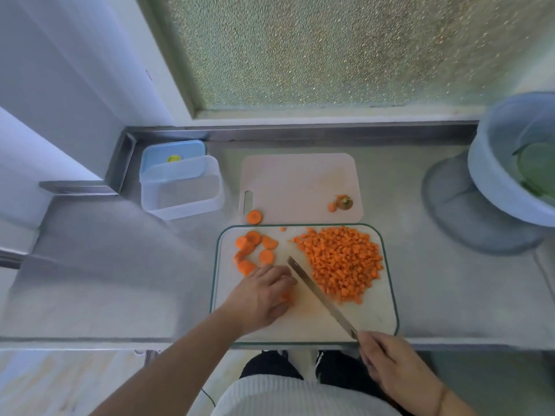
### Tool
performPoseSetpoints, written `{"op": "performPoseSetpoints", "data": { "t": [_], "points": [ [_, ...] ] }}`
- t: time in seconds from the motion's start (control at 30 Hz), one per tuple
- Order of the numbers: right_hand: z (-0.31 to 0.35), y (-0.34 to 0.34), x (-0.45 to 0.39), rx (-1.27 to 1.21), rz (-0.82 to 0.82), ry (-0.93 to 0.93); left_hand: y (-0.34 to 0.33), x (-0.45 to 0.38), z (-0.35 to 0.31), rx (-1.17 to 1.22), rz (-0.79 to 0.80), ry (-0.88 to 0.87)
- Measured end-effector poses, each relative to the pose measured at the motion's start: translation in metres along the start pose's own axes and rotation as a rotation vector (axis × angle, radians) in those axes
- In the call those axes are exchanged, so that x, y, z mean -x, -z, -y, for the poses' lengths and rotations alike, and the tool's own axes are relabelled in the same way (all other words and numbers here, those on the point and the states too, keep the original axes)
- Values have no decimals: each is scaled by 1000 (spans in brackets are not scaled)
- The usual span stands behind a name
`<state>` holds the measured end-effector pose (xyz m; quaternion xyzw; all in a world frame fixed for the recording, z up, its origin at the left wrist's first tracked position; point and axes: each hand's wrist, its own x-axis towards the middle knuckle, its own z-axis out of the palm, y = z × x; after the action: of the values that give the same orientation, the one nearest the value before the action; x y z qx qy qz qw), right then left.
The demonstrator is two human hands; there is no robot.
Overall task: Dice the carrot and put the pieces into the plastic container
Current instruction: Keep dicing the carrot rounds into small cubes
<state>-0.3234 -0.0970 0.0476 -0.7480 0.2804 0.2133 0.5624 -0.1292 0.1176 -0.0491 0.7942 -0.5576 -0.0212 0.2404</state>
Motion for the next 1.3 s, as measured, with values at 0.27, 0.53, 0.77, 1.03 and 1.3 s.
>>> {"op": "performPoseSetpoints", "data": {
  "t": [0.27, 0.53, 0.77, 1.03, 1.3],
  "points": [
    [11, -34, -3, -267, -20, -122, -13, 10, 5, 95, -91, -77],
    [0, -58, -11, -70, -187, -59, -30, 9, -35, 198, -219, 150],
    [-11, -65, -7, -113, -263, -83, -26, 19, -21, 232, -184, 16],
    [-1, -67, -7, -30, -207, -24, -29, 2, -30, 254, -204, 9],
    [-7, -57, 12, 51, -194, 9, -30, 6, -30, 190, -228, -15]
  ]
}}
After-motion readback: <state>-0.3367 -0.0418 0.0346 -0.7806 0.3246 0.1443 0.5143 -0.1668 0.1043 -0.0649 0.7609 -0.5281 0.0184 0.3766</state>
